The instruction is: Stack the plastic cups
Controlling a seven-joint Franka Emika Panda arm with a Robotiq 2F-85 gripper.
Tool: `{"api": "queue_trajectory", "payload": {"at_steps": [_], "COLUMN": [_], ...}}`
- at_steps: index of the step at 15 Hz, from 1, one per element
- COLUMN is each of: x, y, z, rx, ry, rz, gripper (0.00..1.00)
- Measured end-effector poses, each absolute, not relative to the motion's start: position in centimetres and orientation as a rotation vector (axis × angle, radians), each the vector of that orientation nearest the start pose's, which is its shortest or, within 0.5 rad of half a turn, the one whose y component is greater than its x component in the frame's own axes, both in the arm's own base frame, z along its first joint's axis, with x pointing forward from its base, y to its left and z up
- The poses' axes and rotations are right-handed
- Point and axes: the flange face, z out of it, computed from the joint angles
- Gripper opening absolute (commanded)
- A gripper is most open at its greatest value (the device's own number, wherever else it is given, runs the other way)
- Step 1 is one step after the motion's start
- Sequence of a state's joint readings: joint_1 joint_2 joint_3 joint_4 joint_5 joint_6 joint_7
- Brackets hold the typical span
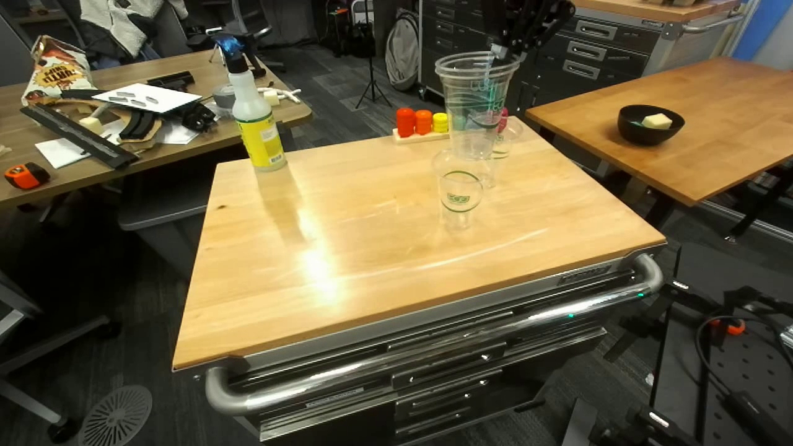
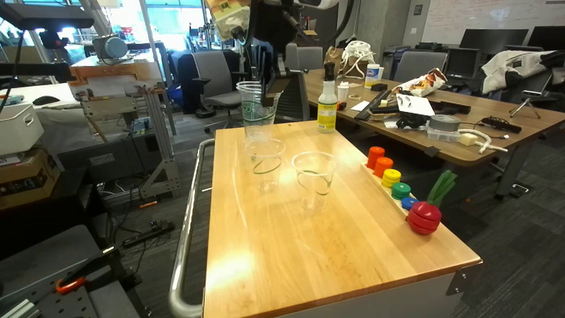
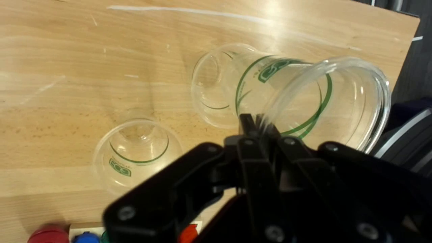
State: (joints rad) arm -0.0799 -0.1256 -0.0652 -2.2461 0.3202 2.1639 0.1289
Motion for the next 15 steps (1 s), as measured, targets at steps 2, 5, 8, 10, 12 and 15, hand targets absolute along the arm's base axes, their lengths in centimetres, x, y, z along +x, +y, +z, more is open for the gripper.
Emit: {"api": "queue_trajectory", "payload": {"at_steps": [2, 5, 8, 10, 12, 15], "x": [49.8, 49.2, 49.0, 49.1, 49.4, 49.9], "y": [-6.1, -6.1, -6.2, -6.4, -6.5, -6.6], "z": [41.4, 39.5, 37.6, 36.6, 35.8, 35.0], "rx": [-2.795, -2.788, -2.8, -2.814, -2.828, -2.843], "ry": [0.619, 0.603, 0.576, 0.564, 0.552, 0.533], "rz": [-0.051, -0.042, -0.054, -0.085, -0.123, -0.155], "gripper": [0.02, 0.02, 0.02, 0.02, 0.02, 0.32]}}
